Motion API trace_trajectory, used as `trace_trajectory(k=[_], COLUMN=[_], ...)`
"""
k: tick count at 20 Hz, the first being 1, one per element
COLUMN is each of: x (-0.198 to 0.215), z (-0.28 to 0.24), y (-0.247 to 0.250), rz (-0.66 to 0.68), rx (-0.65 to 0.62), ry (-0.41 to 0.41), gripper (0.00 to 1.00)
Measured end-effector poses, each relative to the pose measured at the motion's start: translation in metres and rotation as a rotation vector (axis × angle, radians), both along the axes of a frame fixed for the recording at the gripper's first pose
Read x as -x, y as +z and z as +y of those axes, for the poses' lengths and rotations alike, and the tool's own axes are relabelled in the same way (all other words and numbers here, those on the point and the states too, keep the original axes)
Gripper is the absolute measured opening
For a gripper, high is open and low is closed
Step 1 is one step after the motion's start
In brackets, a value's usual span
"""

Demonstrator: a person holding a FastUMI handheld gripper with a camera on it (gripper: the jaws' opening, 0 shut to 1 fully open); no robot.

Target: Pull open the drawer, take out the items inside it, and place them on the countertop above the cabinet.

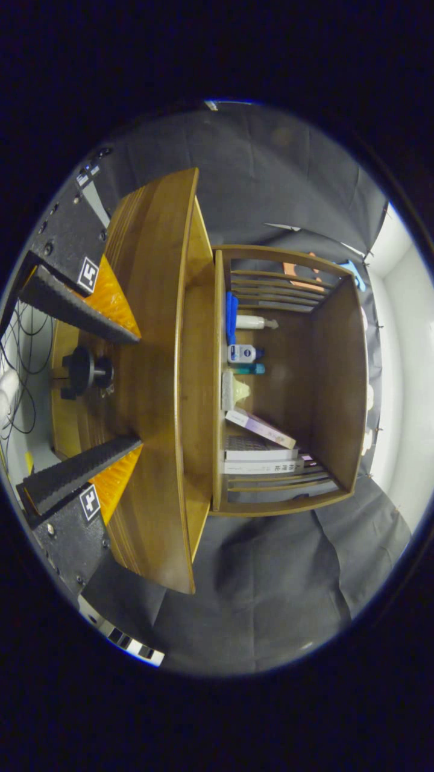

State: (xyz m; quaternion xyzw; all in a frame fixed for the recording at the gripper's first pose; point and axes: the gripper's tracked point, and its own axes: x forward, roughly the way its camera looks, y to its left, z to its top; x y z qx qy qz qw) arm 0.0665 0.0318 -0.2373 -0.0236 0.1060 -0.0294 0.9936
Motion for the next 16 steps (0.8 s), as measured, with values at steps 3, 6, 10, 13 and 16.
trace_trajectory(k=[3, 6, 10, 13, 16], x=[-0.007, -0.017, -0.036, -0.056, -0.073], z=[-0.003, -0.003, 0.000, 0.001, 0.003], y=[-0.001, 0.002, 0.000, 0.002, 0.006], rz=[-0.003, -0.010, -0.022, -0.024, -0.019], rx=[0.003, 0.012, 0.011, 0.005, 0.002], ry=[0.015, 0.011, 0.009, 0.002, -0.009], gripper=[0.99, 0.99, 0.99, 0.98, 0.98])
